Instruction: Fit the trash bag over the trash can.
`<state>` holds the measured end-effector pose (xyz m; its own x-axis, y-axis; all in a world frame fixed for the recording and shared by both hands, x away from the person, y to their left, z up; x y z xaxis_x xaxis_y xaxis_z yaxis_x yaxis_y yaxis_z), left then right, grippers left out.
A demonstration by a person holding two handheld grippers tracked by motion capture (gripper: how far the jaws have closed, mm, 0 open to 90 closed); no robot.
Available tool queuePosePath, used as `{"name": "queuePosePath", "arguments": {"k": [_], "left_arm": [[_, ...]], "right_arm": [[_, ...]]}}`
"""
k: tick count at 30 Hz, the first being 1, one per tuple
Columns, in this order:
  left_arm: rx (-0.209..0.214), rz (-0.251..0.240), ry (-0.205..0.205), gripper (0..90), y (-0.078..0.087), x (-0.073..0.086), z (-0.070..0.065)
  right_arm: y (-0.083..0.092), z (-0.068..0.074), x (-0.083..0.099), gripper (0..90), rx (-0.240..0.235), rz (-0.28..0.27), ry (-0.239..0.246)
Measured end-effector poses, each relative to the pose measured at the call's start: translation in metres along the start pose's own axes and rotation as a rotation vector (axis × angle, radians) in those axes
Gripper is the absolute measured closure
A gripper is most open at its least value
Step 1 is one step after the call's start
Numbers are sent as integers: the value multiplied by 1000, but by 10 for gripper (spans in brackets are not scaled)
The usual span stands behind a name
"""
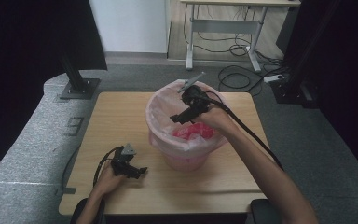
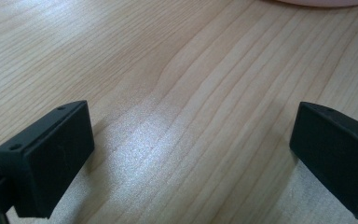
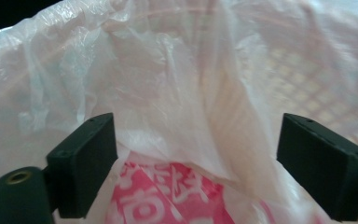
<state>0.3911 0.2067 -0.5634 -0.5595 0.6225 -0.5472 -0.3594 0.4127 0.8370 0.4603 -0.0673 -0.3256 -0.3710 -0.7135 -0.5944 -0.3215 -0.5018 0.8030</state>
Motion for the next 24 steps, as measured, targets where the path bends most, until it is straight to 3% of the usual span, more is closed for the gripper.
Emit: {"name": "queuePosePath", "arguments": {"k": [4, 12, 24], "left_arm": [[-1, 0, 1, 0, 0, 0, 0], [-3, 0, 5, 0, 0, 0, -1], [-5, 0, 7, 0, 0, 0, -1]], "right_arm": [[12, -6, 6, 3, 14, 19, -10], [38, -22, 29, 0, 29, -55, -76], [67, -44, 63, 0, 65, -54, -161]]}}
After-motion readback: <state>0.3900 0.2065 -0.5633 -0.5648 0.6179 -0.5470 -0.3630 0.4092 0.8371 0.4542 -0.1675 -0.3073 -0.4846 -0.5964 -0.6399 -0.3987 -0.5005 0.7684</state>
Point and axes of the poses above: each handheld gripper's, and its own axes: y roughly backward along the jaws, x roughly out of its underside, z roughly to its left, the point moved 2 cm from there along -y, roughly forward along the jaws, and after that the axes turned 8 degrees about z, right-handed, at the moved point
